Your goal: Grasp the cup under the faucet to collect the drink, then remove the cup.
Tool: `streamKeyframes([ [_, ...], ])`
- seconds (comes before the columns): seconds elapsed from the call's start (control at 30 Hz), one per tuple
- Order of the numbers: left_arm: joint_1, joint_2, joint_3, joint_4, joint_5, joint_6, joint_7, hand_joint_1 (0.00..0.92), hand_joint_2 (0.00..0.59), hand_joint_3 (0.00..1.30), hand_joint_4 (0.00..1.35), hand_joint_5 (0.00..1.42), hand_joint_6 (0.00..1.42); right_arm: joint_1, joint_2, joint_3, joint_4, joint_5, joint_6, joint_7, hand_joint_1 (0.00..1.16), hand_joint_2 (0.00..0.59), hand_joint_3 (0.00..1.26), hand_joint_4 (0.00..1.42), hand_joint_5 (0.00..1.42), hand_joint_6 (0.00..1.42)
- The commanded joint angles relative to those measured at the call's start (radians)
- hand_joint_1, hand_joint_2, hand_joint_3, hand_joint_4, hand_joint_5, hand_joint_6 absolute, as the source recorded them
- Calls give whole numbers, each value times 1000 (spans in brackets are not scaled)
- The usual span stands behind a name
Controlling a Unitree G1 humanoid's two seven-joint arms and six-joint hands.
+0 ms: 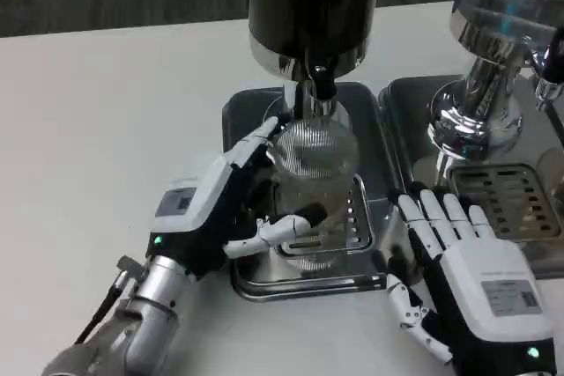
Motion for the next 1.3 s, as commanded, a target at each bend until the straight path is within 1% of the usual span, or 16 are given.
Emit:
streamKeyframes([
  [0.03,58,50,49,-53,-60,-53,-37,0,31,29,0,187,64,-18,-5,3,22,3,-12,-5,7,526,64,0,0,0],
  [0.1,78,61,76,-78,-101,-85,-65,0,39,11,0,139,6,-23,-5,4,28,6,-13,-4,7,526,64,0,0,0],
  [0.23,106,87,138,-146,-187,-163,-146,0,45,7,0,107,0,-28,-7,8,33,3,-15,-7,7,526,64,0,0,0],
  [0.3,115,85,172,-181,-237,-200,-193,0,53,7,0,94,0,-28,-7,5,34,5,-14,-9,7,526,64,0,0,0],
  [0.33,117,84,187,-202,-277,-232,-231,0,55,7,0,94,0,-27,-6,4,35,6,-13,-8,7,526,64,0,0,0],
  [0.37,112,94,194,-236,-300,-267,-271,0,75,1,0,118,0,-25,-5,5,34,6,-12,-10,7,526,64,0,0,0],
  [0.43,100,108,202,-291,-323,-308,-339,0,88,0,0,133,2,-25,-5,6,34,7,-14,-9,7,526,64,0,0,0],
  [0.47,97,109,207,-310,-333,-316,-363,0,89,0,0,135,3,-25,-5,6,32,5,-13,-9,7,526,64,0,0,0],
  [0.57,95,92,223,-360,-409,-338,-448,0,91,0,0,137,7,-19,-6,-1,24,3,-8,-14,7,526,64,0,0,0],
  [0.77,117,62,251,-437,-489,-359,-560,0,111,0,0,141,39,-16,-4,-2,25,8,-9,-9,7,526,64,0,0,0],
  [0.87,100,40,242,-459,-585,-345,-661,0,115,17,0,168,64,-17,-3,-3,25,7,-8,-12,7,530,64,0,0,0],
  [0.97,78,39,247,-488,-579,-336,-712,0,118,41,0,196,100,-18,-2,-3,27,8,-9,-13,8,533,64,0,0,0],
  [1.03,61,26,247,-486,-588,-325,-750,0,120,52,0,211,117,-20,-1,-5,28,10,-9,-14,8,535,64,0,0,0],
  [1.17,18,-8,243,-443,-649,-286,-851,0,121,67,0,204,103,-25,3,-2,33,8,-7,-18,8,536,64,0,0,0],
  [1.3,-5,-31,250,-429,-658,-283,-902,0,127,85,0,194,84,-23,7,-7,39,16,-4,-19,9,537,64,0,0,0],
])
